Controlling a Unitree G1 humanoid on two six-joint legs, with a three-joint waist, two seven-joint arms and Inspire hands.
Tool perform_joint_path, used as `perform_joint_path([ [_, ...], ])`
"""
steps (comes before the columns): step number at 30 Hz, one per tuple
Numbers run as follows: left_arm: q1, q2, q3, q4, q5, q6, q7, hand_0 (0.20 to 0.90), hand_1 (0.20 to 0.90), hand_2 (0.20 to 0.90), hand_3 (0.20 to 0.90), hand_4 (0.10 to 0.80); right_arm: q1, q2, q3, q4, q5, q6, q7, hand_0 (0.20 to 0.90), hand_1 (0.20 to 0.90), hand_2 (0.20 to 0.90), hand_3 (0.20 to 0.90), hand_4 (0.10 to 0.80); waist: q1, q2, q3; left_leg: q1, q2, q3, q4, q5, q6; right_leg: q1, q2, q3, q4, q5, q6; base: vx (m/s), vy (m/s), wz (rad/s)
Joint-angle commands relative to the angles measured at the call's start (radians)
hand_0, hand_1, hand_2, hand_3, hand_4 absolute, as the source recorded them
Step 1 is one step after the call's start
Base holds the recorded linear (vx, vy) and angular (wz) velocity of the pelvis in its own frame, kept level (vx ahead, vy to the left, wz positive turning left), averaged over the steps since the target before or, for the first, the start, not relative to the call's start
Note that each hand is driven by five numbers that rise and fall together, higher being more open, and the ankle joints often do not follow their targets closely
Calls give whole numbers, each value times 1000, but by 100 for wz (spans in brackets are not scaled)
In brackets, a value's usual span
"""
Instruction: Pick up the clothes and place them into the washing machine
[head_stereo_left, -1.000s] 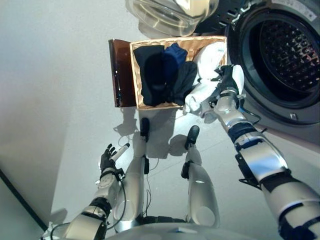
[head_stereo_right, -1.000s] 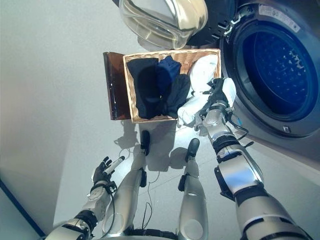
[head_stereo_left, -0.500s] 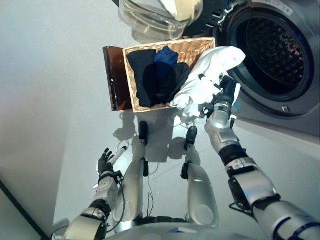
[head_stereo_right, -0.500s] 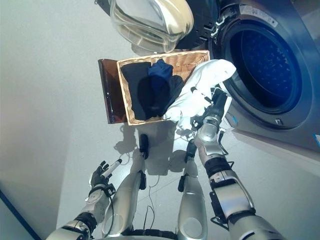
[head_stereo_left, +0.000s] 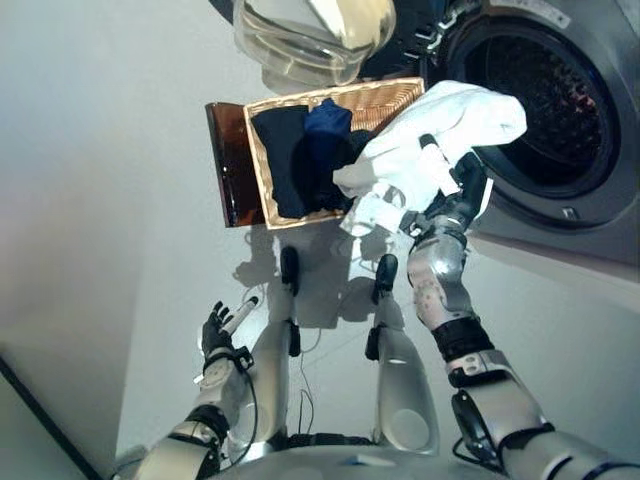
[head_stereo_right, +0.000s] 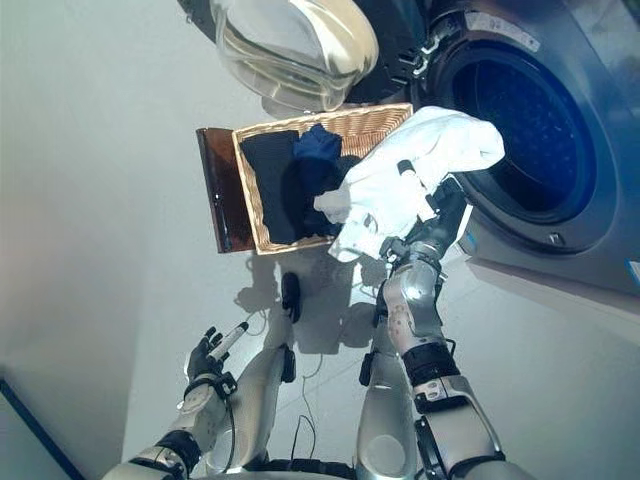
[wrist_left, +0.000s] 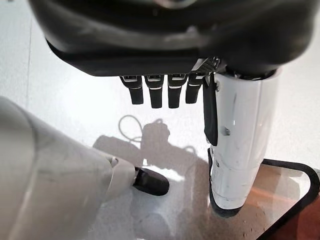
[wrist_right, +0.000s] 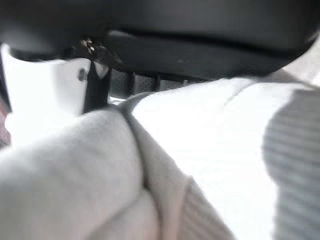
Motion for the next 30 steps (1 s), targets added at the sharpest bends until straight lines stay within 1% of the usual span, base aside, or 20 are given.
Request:
perform_joint_path([
  [1,90,5,12,68,20,-34,42,900,900,900,900,800,8,-35,-102,-161,-35,-176,-32,200,200,200,200,300,-33,21,-99,26,-2,-11,-8,-53,-69,28,-33,48,87,-101,30,0,0,0],
  [5,98,11,16,73,29,-41,36,900,900,900,900,800,-37,-81,-160,-96,-41,-183,-77,200,200,200,200,300,-27,28,-113,35,-4,-11,-8,-58,-68,37,-33,48,82,-104,31,18,-4,2],
  [8,100,19,13,79,25,-42,28,900,900,900,900,800,-97,-123,-197,-25,13,-195,-86,200,200,200,200,300,-19,32,-119,34,-3,-9,-8,-60,-69,34,-33,52,81,-107,31,0,0,0],
  [10,99,22,13,82,22,-44,25,900,900,900,900,800,-128,-144,-206,18,41,-202,-83,200,200,200,200,300,-15,35,-120,32,-4,-7,-8,-61,-69,33,-33,54,80,-107,30,0,0,0],
  [12,107,32,7,82,12,-46,13,900,900,900,900,800,-190,-204,-214,90,66,-196,-98,200,200,200,200,300,-6,40,-123,32,-4,-5,-8,-62,-69,30,-32,60,79,-108,30,0,0,0],
  [14,108,36,10,79,1,-53,10,900,900,900,900,800,-218,-222,-215,123,86,-195,-98,200,200,200,200,300,-2,42,-123,31,-4,-3,-8,-63,-69,28,-32,62,79,-108,30,0,0,0],
  [15,111,42,12,63,-29,-59,-5,900,900,900,900,800,-263,-256,-217,170,124,-189,-90,200,200,200,200,300,4,49,-123,30,-5,0,-8,-63,-71,25,-32,66,80,-109,30,0,0,0],
  [18,119,49,14,55,-50,-62,-21,900,900,900,900,800,-299,-287,-221,210,168,-184,-69,200,200,200,200,300,11,59,-124,28,-6,3,-8,-62,-72,19,-33,71,82,-110,29,-5,-12,-4],
  [19,125,55,8,51,-61,-60,-32,900,900,900,900,800,-342,-318,-225,265,209,-178,-60,200,200,200,200,300,16,66,-126,26,-7,3,-8,-62,-74,17,-35,75,81,-110,28,-5,-12,-6],
  [20,123,54,8,52,-62,-60,-33,900,900,900,900,800,-350,-325,-223,277,219,-180,-50,200,200,200,200,300,18,68,-124,25,-7,4,-8,-63,-74,16,-35,76,82,-110,28,-13,-12,-8],
  [21,125,62,5,48,-66,-61,-41,900,900,900,900,800,-392,-359,-218,314,243,-171,-45,200,200,200,200,300,22,77,-124,24,-8,6,-8,-62,-75,12,-38,80,84,-112,28,-10,-10,-10],
  [24,124,64,2,38,-69,-64,-44,900,900,900,900,800,-428,-388,-210,348,260,-163,-33,200,200,200,200,300,26,84,-123,21,-10,8,-8,-63,-76,6,-37,85,86,-113,28,-6,-18,-9],
  [27,129,70,-15,7,-90,-73,-64,900,900,900,900,800,-507,-445,-173,417,280,-136,-15,200,200,200,200,300,33,96,-117,10,-11,13,-8,-60,-78,-21,-37,93,98,-114,27,-10,-11,-3],
  [30,128,70,-32,-25,-109,-80,-75,900,900,900,900,800,-580,-475,-147,467,306,-126,-3,200,200,200,200,300,40,103,-111,-6,-11,18,-8,-59,-78,-51,-36,101,112,-116,24,-20,-18,-11],
])
